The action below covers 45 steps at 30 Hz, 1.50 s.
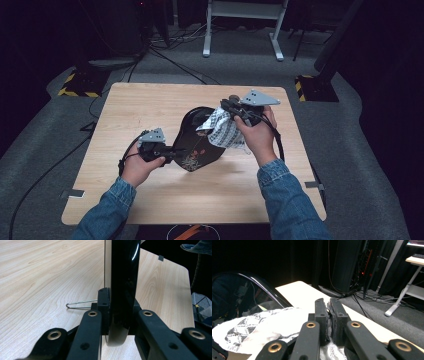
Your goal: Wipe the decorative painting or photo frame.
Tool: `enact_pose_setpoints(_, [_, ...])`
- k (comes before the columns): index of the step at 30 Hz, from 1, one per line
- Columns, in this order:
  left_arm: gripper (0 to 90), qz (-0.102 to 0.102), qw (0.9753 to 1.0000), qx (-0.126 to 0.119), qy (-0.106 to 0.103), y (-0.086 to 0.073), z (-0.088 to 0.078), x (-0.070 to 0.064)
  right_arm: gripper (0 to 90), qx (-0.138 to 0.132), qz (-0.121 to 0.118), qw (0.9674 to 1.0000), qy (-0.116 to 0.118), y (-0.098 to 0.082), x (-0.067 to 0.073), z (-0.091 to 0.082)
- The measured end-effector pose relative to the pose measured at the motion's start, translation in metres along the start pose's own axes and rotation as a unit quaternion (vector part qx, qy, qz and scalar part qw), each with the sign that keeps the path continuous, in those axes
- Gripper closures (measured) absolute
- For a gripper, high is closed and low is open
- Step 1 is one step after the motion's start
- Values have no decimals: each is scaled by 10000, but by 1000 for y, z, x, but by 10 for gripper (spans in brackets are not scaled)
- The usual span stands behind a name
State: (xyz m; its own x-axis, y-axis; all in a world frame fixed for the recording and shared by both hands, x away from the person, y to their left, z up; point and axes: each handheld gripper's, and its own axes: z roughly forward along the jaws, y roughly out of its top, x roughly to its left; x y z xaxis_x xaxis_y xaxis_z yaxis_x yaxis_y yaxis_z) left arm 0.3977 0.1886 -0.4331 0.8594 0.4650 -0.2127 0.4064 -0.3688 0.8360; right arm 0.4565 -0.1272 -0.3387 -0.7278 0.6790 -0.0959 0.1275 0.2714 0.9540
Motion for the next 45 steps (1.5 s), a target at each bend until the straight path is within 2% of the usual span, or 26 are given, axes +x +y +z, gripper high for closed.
enact_pose_setpoints(13, [802,-9,10000,18,7,0,0,0,863,211,150,9993,-288,-16,-10,-4])
enact_pose_setpoints(24, [802,-27,10000,33,20,0,-1,1,865,493,230,9974,-464,-30,-11,1])
enact_pose_setpoints(31, [802,-16,10000,48,66,0,-1,1,866,694,256,9962,-465,-42,-8,6])
enact_pose_setpoints(45, [800,-17,10000,43,58,0,0,1,867,869,429,9945,-394,-58,-5,10])
